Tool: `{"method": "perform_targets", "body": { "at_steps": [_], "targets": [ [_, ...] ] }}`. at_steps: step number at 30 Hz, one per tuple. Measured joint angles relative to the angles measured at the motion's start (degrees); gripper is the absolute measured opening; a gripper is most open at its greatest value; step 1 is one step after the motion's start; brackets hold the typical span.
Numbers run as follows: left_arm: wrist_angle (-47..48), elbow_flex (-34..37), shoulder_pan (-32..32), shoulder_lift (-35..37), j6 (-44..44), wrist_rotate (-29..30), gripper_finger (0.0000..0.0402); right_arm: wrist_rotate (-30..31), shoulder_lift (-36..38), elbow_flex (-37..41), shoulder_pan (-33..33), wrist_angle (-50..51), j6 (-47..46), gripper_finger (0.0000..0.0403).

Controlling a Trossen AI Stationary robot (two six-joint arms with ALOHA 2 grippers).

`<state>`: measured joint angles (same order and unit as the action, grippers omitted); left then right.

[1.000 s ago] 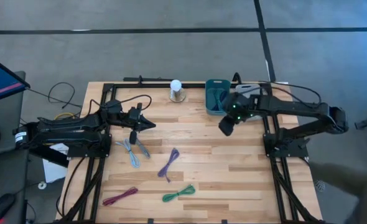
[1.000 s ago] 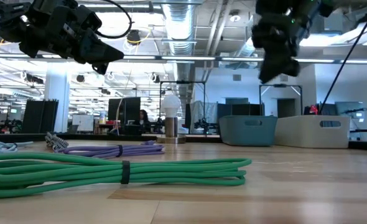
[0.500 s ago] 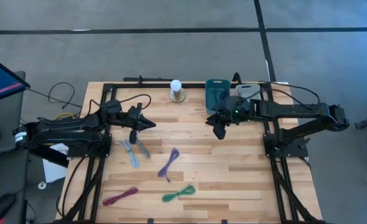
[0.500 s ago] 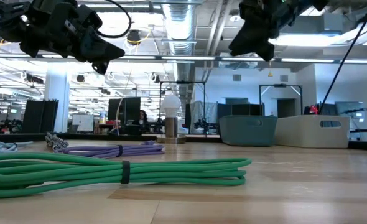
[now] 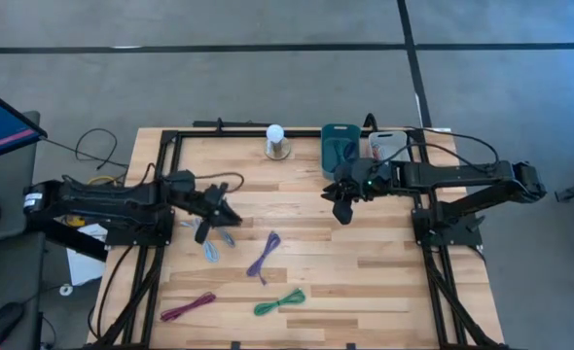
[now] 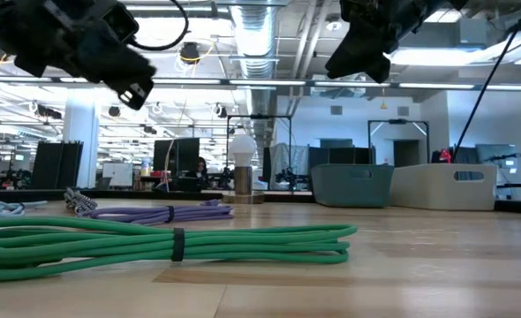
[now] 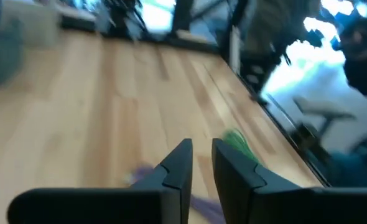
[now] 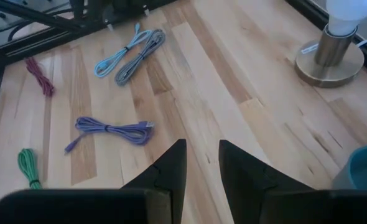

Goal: Pick & Place USB Port
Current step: Put the braided white charger cable into the blue bin

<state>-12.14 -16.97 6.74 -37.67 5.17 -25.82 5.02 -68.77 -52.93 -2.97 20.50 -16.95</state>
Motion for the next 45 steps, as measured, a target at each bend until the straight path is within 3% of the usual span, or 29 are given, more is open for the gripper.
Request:
{"method": "perform_targets", "body": {
  "at_steps": [6,9,13,19,27,35,45],
  "targets": [
    [13.6,0.0,-3.1,0.0,0.4,0.2,0.0061,0.0,0.0,0.6,0.0,0.0,0.0,0.0087],
    [19.0,0.0,-3.9,0.0,1.2,3.5,0.0058,0.0,0.0,0.7,-0.1,0.8,0.0,0.0087],
    [22.5,-1.4,-4.9,0.0,-4.1,7.6,0.0053,0.7,0.0,0.7,-0.1,0.6,0.0,0.0087],
    [40.8,-11.6,-6.2,0.0,-13.3,22.2,0.0049,4.4,0.0,0.7,-0.3,0.4,0.0,0.0087],
    [43.8,-14.4,-6.1,-2.4,-18.5,23.2,0.0086,4.5,0.0,0.7,-2.3,0.6,0.6,0.0087],
    [44.1,-14.4,-6.1,-12.1,-19.6,23.3,0.0139,4.5,0.0,0.7,-4.4,0.9,0.6,0.0087],
    [44.3,-14.4,-6.1,-21.9,-19.8,22.5,0.0162,4.5,0.0,0.7,-4.7,3.2,1.0,0.0087]
  ]
}}
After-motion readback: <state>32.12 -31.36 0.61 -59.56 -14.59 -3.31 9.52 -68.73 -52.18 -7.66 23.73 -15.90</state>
